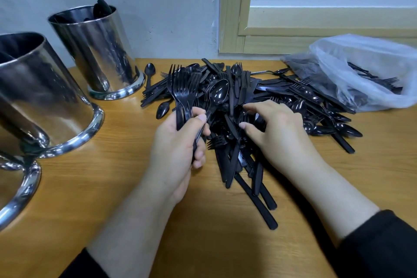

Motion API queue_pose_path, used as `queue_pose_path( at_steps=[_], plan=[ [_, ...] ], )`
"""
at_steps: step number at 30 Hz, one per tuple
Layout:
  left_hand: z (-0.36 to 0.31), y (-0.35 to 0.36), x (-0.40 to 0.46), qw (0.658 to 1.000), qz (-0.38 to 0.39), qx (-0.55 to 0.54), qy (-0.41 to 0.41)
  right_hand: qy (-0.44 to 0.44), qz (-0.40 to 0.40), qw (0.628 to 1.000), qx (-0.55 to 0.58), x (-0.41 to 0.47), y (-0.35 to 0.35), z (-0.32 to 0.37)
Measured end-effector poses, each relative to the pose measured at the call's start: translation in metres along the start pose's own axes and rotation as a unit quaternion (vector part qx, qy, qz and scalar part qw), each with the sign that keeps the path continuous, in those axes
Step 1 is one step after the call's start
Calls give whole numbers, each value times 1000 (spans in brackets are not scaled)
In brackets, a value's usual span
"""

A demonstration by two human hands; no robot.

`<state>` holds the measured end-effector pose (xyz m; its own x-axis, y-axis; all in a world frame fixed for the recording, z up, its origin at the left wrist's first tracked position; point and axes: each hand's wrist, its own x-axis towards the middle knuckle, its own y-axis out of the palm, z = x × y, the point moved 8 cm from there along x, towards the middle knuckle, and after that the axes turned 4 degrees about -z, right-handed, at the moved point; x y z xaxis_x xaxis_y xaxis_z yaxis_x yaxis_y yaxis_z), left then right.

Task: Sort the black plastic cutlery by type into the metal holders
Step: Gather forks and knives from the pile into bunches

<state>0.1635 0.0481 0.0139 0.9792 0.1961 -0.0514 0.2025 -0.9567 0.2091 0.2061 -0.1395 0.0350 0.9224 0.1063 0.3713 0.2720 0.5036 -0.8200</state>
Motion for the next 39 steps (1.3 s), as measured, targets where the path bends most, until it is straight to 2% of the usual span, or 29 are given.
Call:
queue_pose_path(
  at_steps=[5, 9, 14, 20, 25, 28, 32, 37, 39],
  plan=[
    [-1, 2, 0, 1000, 6, 3, 2, 3, -7, 1000, 21, -1, -1, 1],
    [-1, 1, 0, 1000, 1, 7, 6, 38, -20, 992, 122, 0, -4, -5],
    [-4, -1, 0, 999, -7, 35, 27, 82, -74, 941, 319, -1, -29, -12],
    [-5, 4, -1, 996, -2, 75, 39, 93, -108, 874, 465, -5, -38, -14],
    [-2, 19, -9, 995, 69, 65, 4, 89, -152, 863, 473, -11, -40, -7],
    [2, 28, -16, 990, 115, 74, -21, 52, -178, 882, 434, -11, -44, -2],
    [6, 37, -20, 981, 166, 101, -32, 53, -158, 892, 421, -10, -36, 1],
    [15, 35, -18, 976, 174, 122, -56, 29, -119, 920, 372, -8, -32, 6],
    [13, 33, -16, 979, 162, 115, -46, 25, -130, 927, 350, -7, -37, 3]
  ],
)
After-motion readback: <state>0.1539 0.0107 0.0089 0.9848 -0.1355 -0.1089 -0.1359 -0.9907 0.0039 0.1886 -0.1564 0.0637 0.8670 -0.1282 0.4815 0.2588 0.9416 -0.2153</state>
